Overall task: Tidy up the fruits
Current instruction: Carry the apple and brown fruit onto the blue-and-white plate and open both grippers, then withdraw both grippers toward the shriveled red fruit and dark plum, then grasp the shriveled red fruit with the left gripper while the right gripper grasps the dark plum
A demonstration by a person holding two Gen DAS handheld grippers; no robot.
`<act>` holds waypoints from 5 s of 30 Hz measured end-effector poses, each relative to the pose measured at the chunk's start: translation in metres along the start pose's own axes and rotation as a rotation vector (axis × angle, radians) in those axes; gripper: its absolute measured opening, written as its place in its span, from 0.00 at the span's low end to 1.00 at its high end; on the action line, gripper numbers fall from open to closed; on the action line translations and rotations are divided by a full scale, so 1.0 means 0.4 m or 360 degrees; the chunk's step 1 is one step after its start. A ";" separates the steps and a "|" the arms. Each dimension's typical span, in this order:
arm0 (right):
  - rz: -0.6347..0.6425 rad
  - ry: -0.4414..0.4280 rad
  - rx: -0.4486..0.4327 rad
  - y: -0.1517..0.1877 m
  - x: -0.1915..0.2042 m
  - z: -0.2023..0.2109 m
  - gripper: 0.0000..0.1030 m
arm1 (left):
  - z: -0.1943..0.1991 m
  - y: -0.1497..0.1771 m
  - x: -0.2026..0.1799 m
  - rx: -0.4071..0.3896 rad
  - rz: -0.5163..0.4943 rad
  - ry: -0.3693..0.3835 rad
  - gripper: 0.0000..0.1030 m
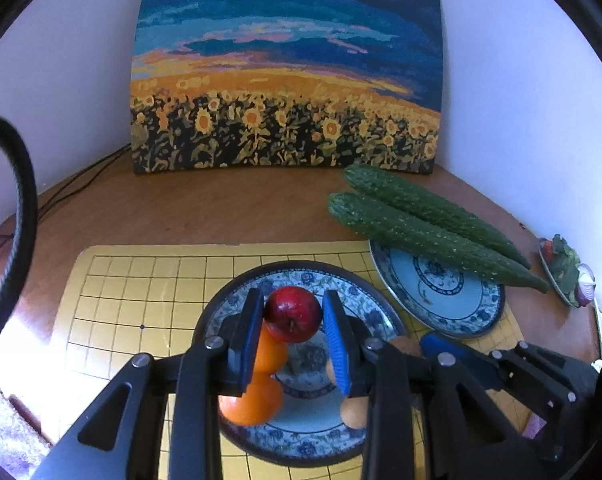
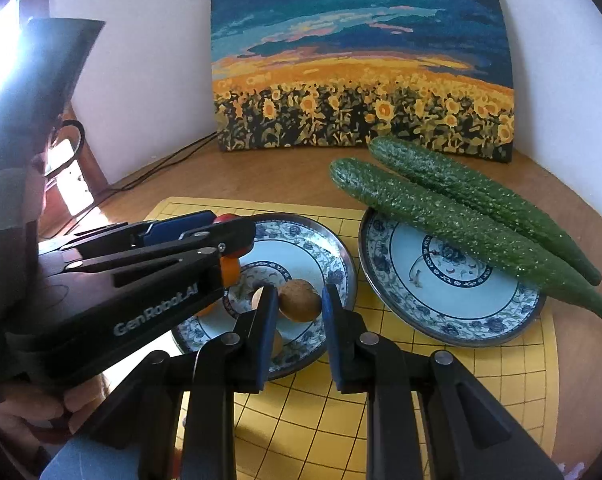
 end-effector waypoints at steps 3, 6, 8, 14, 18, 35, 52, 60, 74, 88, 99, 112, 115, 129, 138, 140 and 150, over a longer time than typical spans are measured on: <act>-0.0008 0.0008 0.0020 0.003 -0.003 -0.013 0.23 | -0.011 0.001 -0.002 0.0005 0.0010 0.0027 0.31; -0.0006 0.0016 0.0034 0.008 -0.003 -0.022 0.23 | -0.018 0.003 -0.010 -0.0001 -0.0015 0.0029 0.31; -0.0014 0.0016 0.0042 0.011 -0.005 -0.028 0.23 | -0.020 0.006 -0.015 -0.0005 -0.0028 0.0032 0.31; -0.0019 0.0012 0.0049 0.012 -0.006 -0.031 0.23 | -0.019 0.008 -0.020 0.0008 -0.0017 0.0051 0.31; -0.0025 -0.0002 0.0040 0.014 -0.006 -0.026 0.23 | -0.015 0.008 -0.023 0.0026 -0.0015 0.0046 0.35; -0.0104 -0.0022 0.0027 0.036 -0.016 0.015 0.36 | 0.052 0.034 -0.009 0.0076 -0.0010 0.0041 0.38; -0.0102 -0.0025 0.0014 0.084 0.022 0.118 0.36 | 0.159 0.107 0.035 0.0112 0.0040 0.0004 0.38; -0.0108 -0.0003 0.0025 0.127 0.035 0.153 0.37 | 0.200 0.159 0.030 0.0128 0.0014 0.0024 0.38; -0.0124 0.0017 0.0056 0.188 0.048 0.176 0.37 | 0.229 0.245 0.029 0.0199 0.0009 0.0056 0.38; -0.0143 0.0015 0.0068 0.221 0.052 0.182 0.37 | 0.230 0.296 0.005 0.0267 -0.0027 0.0118 0.38; -0.0154 0.0011 0.0068 0.228 0.046 0.181 0.37 | 0.214 0.298 0.003 0.0291 -0.0024 0.0133 0.38; -0.0159 0.0003 0.0071 0.228 0.047 0.179 0.37 | 0.207 0.310 -0.009 0.0284 -0.0072 0.0144 0.31; -0.0158 -0.0001 0.0076 0.228 0.049 0.174 0.37 | 0.210 0.310 -0.006 0.0280 -0.0068 0.0151 0.31; -0.0139 -0.0020 0.0088 0.217 0.069 0.157 0.37 | 0.227 0.279 0.047 0.0166 -0.0023 0.0044 0.31; -0.0082 -0.0057 0.0106 0.196 0.107 0.131 0.37 | 0.225 0.263 0.095 0.0130 0.0038 -0.0016 0.31; -0.0067 -0.0059 0.0111 0.189 0.116 0.121 0.37 | 0.224 0.260 0.101 0.0126 0.0048 -0.0022 0.31; -0.0029 -0.0072 0.0149 0.165 0.144 0.076 0.37 | 0.211 0.253 0.128 0.0135 0.0093 -0.0030 0.31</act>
Point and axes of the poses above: each gripper's, at about its wrist camera, not at the fingertips, and z roughly against the way its jaws point, x to its left, y to its underside, the point moved 1 cm from there along -z, roughly the way its jaws point, and after that the axes turned 8 degrees about z, right-handed, at the moved point
